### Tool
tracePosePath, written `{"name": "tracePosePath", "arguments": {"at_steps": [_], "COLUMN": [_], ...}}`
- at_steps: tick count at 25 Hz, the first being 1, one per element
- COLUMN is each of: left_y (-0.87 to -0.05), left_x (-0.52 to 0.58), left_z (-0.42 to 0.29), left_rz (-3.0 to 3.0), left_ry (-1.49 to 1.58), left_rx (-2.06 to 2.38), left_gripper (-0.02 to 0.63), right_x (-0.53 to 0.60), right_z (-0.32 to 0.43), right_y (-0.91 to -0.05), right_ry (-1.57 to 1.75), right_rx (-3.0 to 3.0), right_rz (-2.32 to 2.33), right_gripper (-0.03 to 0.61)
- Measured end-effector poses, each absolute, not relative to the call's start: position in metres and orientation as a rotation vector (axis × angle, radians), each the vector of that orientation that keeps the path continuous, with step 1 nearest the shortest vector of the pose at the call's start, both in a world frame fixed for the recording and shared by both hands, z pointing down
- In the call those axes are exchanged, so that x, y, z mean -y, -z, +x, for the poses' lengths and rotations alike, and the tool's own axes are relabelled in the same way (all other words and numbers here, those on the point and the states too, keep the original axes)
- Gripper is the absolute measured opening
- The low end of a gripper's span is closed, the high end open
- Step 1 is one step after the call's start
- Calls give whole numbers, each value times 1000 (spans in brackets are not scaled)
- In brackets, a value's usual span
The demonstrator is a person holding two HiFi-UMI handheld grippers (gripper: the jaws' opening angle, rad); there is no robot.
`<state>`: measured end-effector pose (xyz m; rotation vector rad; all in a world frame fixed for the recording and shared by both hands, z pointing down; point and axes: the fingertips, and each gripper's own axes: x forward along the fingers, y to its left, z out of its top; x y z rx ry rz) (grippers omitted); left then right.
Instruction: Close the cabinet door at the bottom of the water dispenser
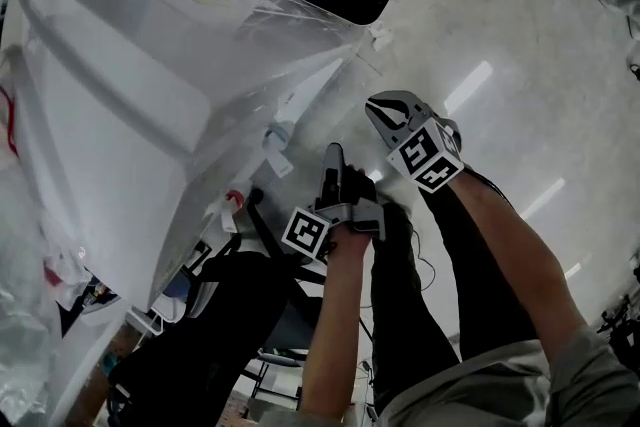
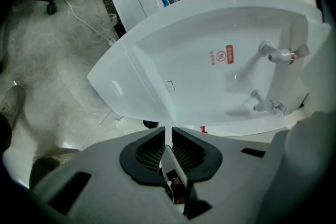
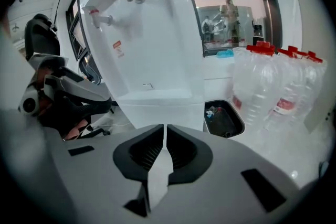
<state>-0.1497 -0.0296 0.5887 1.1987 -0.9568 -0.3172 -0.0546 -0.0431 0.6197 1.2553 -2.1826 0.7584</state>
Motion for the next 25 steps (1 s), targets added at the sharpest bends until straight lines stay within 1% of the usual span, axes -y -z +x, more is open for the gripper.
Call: {"name": "tracePosePath", "arguments": {"at_steps": [10,19,25], "left_y": [-524,-446,-366], "left_x": [-23,-43,-38], "left_z": [-164,-192,-190], "left_rz": [1290,1454,1711], "left_ry": [229,92,-42], "left_rx": [878,854,851], "left_gripper": [11,6,6], "right_x": [-13,-34,-43], "right_z": [-88,-115,-115], "right_y": [-544,-445,-364], "right_ry": [-844,-912,-1035], "right_rx": [2208,2272,2320], "right_rz": [1400,1574,1609], "right_gripper": [11,9,9]}}
